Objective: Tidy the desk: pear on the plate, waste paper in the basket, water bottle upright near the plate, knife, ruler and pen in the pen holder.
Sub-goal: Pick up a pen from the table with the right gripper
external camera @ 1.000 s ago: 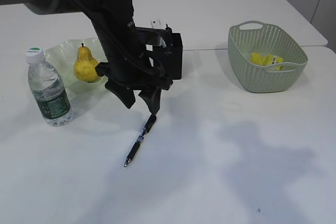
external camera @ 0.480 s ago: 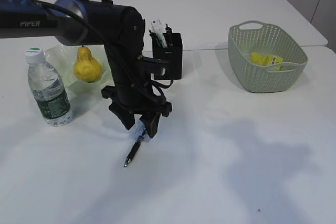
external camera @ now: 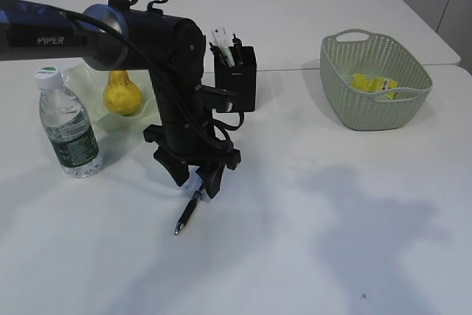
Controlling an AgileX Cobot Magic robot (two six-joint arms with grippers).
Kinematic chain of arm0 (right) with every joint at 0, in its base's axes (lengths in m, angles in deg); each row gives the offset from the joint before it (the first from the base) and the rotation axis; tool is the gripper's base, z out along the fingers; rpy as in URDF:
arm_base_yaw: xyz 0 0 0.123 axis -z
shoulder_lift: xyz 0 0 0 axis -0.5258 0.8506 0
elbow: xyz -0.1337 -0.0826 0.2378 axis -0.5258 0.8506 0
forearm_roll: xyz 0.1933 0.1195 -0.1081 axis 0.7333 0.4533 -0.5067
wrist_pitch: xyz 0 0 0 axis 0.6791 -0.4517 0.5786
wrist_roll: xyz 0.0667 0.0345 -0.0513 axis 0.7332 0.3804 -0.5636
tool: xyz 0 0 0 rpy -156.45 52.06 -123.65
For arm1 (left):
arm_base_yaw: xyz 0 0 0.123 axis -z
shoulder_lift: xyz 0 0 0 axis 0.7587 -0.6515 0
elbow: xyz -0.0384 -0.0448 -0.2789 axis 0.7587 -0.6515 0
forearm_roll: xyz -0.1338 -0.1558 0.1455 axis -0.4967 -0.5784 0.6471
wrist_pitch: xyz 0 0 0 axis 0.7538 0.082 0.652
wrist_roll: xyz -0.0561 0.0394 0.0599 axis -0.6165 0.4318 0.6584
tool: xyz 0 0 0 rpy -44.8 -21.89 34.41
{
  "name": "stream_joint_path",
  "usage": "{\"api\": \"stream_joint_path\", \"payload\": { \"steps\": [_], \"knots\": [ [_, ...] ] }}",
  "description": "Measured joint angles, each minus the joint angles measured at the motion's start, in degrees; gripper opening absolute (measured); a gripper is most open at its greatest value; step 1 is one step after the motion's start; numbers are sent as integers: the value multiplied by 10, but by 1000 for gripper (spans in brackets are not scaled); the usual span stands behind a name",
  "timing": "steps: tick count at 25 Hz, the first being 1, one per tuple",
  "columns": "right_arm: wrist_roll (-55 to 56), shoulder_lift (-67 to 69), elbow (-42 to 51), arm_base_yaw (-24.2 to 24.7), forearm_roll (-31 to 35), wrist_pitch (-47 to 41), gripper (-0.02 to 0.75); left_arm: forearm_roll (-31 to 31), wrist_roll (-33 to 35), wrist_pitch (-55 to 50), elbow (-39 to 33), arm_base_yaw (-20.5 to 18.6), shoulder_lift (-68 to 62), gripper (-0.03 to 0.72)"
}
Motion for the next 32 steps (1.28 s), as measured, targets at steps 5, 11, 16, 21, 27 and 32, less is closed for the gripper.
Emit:
{"api": "stream_joint_path", "payload": {
  "steps": [5,11,16,21,27,32],
  "knots": [
    [0,0,0,0,0,3,244,2,0,0,0,0,-5,419],
    [0,0,0,0,0,3,244,2,1,-3,0,0,-10,412],
    [0,0,0,0,0,3,244,7,1,-3,0,0,-10,376],
    [0,0,0,0,-1,3,244,19,1,-4,0,0,-10,352],
    [0,0,0,0,-3,4,244,21,6,-4,0,0,-10,339],
    [0,0,0,0,-4,4,244,21,10,-4,0,0,-10,314]
  ]
}}
